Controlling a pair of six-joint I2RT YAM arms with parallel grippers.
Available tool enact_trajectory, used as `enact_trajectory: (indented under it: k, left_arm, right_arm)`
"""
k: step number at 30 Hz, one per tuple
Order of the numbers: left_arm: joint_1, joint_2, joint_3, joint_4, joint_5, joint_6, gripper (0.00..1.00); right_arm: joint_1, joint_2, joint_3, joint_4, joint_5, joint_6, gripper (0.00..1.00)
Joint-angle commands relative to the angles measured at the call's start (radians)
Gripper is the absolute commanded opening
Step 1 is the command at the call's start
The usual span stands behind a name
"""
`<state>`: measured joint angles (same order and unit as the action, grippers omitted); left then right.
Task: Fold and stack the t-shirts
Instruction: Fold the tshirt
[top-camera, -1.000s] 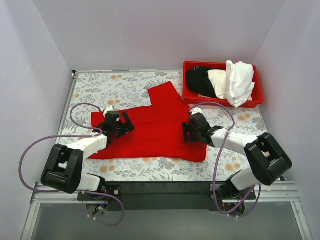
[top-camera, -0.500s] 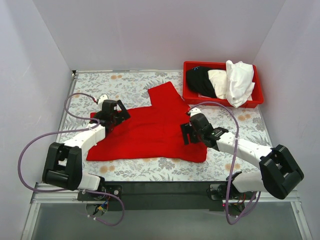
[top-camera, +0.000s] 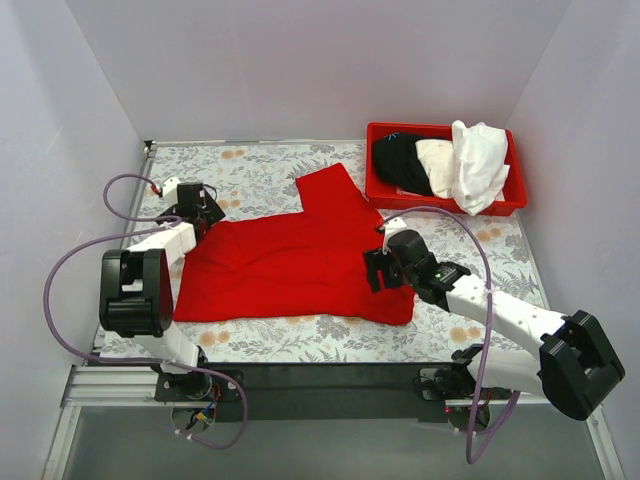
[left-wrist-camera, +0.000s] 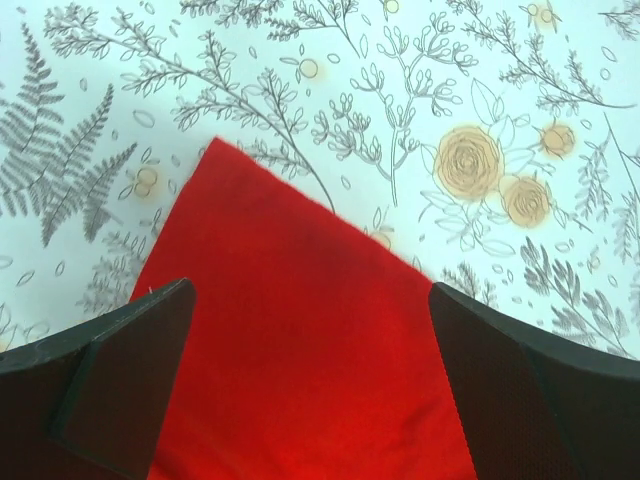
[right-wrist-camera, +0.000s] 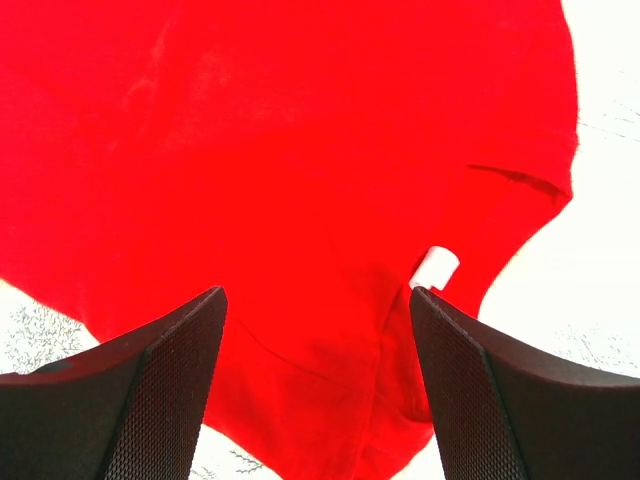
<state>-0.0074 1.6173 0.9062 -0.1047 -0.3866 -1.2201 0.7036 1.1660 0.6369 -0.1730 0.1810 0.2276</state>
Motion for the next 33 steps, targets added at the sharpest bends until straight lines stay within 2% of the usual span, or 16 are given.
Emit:
enact_trajectory:
  k: [1, 7, 15, 21, 29, 30, 33]
  left_arm:
    - [0.039, 0.059, 0.063, 0.045, -0.031, 0.042, 0.96]
    - [0.080, 0.166, 0.144, 0.059, -0.054, 0.065, 0.92]
    - [0.101, 0.211, 0.191, 0.048, -0.061, 0.074, 0.85]
    - [0.110, 0.248, 0.197, 0.045, -0.034, 0.082, 0.69]
    - [0.155, 0.285, 0.207, 0.043, 0.020, 0.087, 0.60]
    - [0.158, 0.285, 0.211, 0.043, 0.035, 0.088, 0.55]
    - [0.165, 0.285, 0.206, 0.045, 0.043, 0.090, 0.48]
  right_arm:
    - [0.005, -0.022, -0.020, 0.061, -0.050, -0.034, 0.67]
    - [0.007, 0.006, -0.042, 0.105, -0.109, -0.050, 0.67]
    - [0.005, 0.041, -0.046, 0.124, -0.126, -0.054, 0.67]
    - [0.005, 0.054, -0.042, 0.125, -0.118, -0.054, 0.67]
    - [0.005, 0.047, -0.046, 0.124, -0.109, -0.050, 0.67]
    - [0.005, 0.047, -0.046, 0.125, -0.104, -0.050, 0.67]
    - [0.005, 0.052, -0.045, 0.124, -0.104, -0.048, 0.67]
